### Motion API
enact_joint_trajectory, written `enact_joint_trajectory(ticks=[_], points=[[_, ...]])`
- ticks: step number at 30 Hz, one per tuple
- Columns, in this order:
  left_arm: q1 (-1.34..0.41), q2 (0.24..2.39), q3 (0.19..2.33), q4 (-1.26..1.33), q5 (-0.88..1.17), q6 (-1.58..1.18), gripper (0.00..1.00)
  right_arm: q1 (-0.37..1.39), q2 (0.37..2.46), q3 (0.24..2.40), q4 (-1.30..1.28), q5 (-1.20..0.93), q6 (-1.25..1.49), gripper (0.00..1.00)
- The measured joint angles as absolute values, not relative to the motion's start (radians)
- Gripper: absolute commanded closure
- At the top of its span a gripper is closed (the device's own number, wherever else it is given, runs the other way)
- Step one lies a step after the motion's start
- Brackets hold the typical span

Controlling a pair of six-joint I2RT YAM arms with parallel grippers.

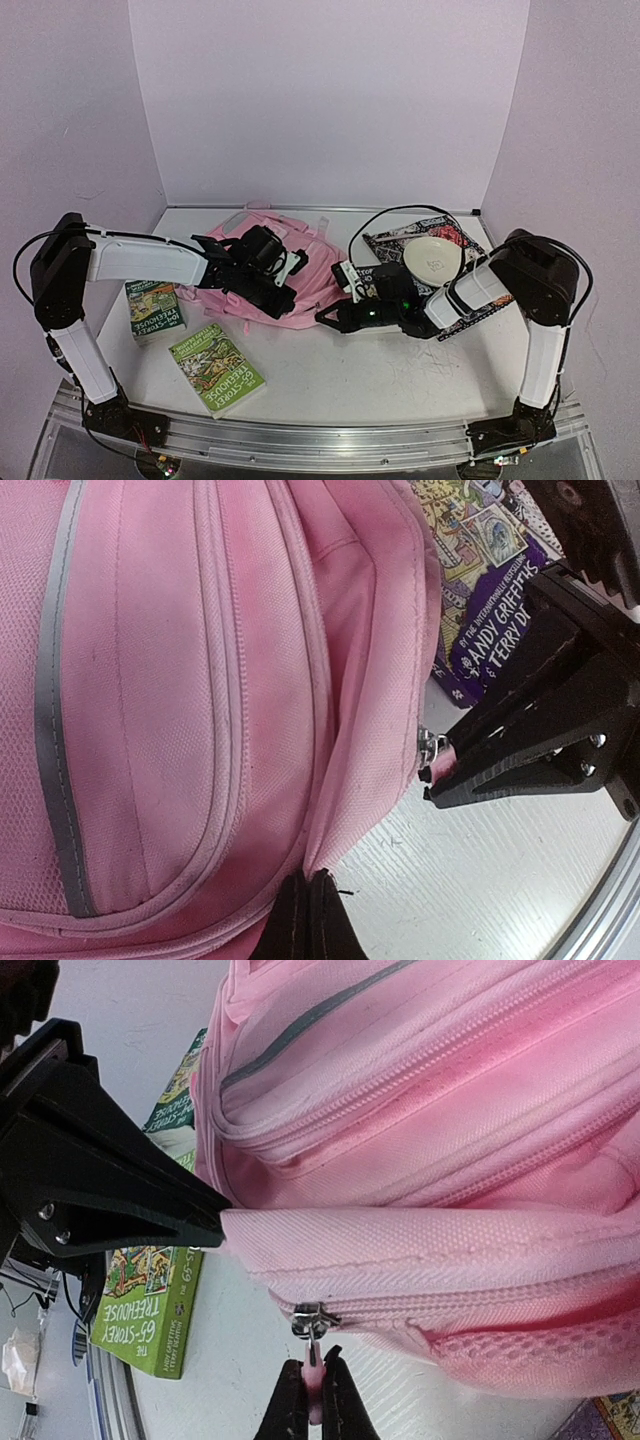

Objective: Pack the student bag
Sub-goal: Unzip the largest pocket of the student bag.

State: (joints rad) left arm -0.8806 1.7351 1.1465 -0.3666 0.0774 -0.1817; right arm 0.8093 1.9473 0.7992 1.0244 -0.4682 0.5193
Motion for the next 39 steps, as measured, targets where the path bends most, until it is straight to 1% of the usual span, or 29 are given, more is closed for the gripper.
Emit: enact_joint_trajectory(ticks=[4,11,16,21,29,31,32,37,39], points=[[-0.882,1.735,1.147,-0.366,0.074,-0.177,1.00,0.811,1.898,0.792,0.957,-0.424,0.489,1.00],[-0.891,1.717,1.130,-0.357,0.043,-0.153,1.00,0.809,1.788,0.852,0.668,-0.276,0.356,1.00],[-0.888,1.653,1.077,-0.355,0.021,-0.135,1.00,0.788,1.737,0.910,0.487,-0.206,0.253,1.00],[-0.866,1.588,1.030,-0.342,0.025,-0.118,1.00,0.737,1.698,0.948,0.365,-0.180,0.173,1.00],[-0.777,1.516,0.985,-0.293,0.012,-0.100,1.00,0.687,1.646,1.022,0.229,-0.182,0.099,1.00],[-0.759,1.512,0.982,-0.284,0.003,-0.098,0.98,0.685,1.644,1.041,0.199,-0.204,0.094,1.00],[-0.752,1.512,0.981,-0.281,0.000,-0.096,0.95,0.685,1.644,1.049,0.187,-0.216,0.093,1.00],[-0.736,1.512,0.981,-0.312,-0.003,-0.085,0.75,0.708,1.644,1.074,0.130,-0.221,0.099,1.00],[-0.719,1.512,0.980,-0.329,0.000,-0.081,0.68,0.722,1.644,1.080,0.107,-0.215,0.103,1.00]])
